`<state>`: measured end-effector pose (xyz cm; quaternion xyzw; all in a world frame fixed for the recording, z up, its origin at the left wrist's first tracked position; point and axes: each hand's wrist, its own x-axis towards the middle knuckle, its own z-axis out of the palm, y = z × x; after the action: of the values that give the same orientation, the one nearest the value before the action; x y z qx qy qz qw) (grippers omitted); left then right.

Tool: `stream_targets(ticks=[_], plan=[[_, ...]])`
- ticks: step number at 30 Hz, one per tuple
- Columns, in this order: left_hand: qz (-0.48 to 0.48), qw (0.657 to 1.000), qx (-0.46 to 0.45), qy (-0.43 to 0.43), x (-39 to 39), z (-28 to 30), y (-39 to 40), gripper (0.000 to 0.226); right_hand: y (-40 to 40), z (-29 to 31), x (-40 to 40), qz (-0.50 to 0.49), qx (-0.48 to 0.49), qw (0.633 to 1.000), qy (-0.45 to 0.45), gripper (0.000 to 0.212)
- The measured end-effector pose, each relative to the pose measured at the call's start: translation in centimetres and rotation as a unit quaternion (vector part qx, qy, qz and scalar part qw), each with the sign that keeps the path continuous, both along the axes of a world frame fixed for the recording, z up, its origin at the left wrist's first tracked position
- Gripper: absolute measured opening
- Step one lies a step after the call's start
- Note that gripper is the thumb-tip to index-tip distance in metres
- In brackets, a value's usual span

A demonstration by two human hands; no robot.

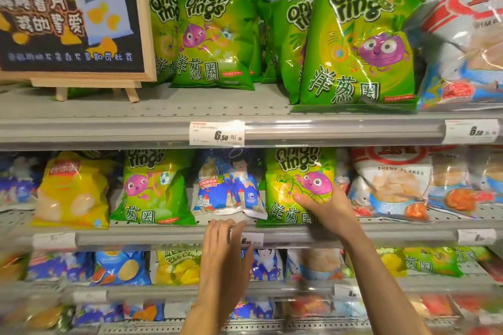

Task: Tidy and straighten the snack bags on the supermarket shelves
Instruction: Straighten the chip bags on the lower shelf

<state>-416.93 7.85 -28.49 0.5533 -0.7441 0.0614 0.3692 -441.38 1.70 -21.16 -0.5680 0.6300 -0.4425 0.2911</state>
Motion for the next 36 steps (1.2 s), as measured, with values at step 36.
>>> stream_targets(ticks=[36], plan=[[0.09, 0.954, -0.012, 0.287, 18.3, 6.2, -2.5, 0.042, 3.4, -1.9, 14.4, -0.265, -0.312, 0.903, 0.129, 0.048]])
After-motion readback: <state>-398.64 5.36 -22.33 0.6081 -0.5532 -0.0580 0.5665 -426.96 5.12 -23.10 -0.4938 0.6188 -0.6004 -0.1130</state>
